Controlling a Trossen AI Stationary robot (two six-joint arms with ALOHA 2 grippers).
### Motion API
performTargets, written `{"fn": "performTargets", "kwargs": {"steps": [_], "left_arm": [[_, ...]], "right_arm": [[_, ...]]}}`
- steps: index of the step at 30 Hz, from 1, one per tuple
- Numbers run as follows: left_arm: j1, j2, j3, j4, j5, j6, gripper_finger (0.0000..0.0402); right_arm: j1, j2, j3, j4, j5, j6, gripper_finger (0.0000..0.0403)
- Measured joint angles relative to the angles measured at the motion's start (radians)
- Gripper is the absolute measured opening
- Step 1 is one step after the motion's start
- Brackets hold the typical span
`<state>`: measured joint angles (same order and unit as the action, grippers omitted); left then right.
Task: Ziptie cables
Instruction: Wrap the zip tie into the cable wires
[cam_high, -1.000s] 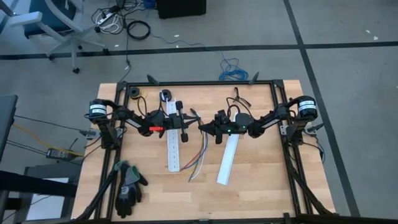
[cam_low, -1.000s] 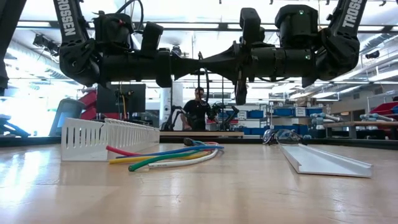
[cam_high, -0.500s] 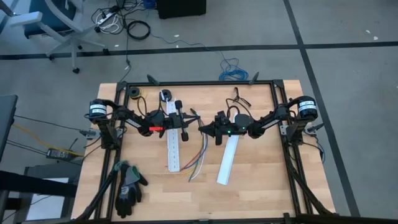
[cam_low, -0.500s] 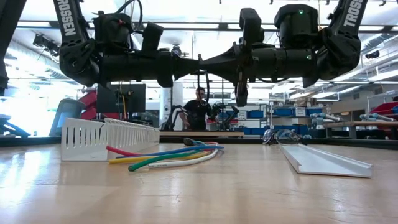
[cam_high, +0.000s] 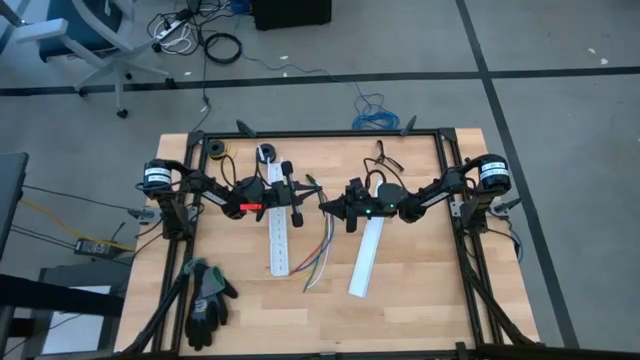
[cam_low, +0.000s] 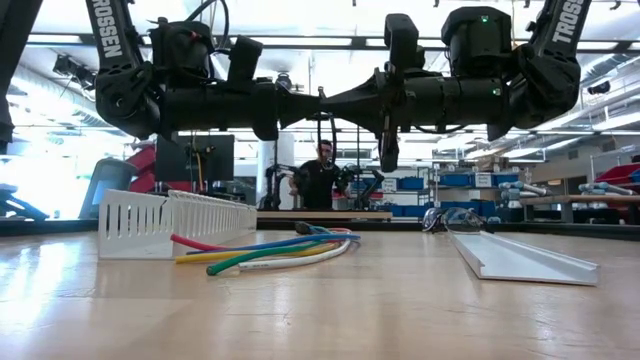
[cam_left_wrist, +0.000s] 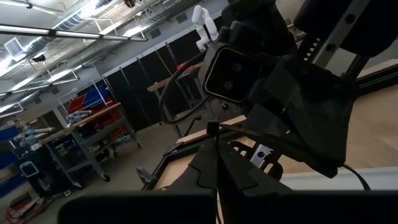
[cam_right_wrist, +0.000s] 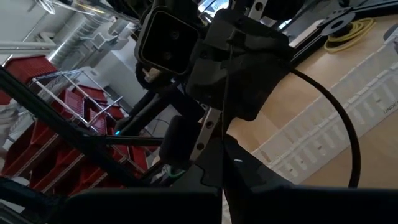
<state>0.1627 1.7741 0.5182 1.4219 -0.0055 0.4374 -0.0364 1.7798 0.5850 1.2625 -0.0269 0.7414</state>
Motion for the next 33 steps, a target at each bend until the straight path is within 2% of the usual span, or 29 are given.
{"fn": "performTargets", "kwargs": {"steps": [13, 19, 25, 33], "left_arm": [[-0.001, 0.000, 0.000, -0.012, 0.000, 0.003, 0.0001], [-0.014, 0.000, 0.000, -0.079, -0.002, 0.004, 0.0001], [-0.041, 0.000, 0.000, -0.084, -0.054, 0.032, 0.0001], [-0.051, 0.000, 0.009, -0.088, -0.062, 0.043, 0.0001]], "right_arm": [[-0.031, 0.000, 0.000, 0.023, -0.053, 0.081, 0.0000], [-0.067, 0.000, 0.000, 0.042, -0.075, 0.114, 0.0000], [-0.103, 0.000, 0.000, 0.041, -0.090, 0.145, 0.0000], [-0.108, 0.000, 0.023, 0.024, -0.130, 0.078, 0.0000]]}}
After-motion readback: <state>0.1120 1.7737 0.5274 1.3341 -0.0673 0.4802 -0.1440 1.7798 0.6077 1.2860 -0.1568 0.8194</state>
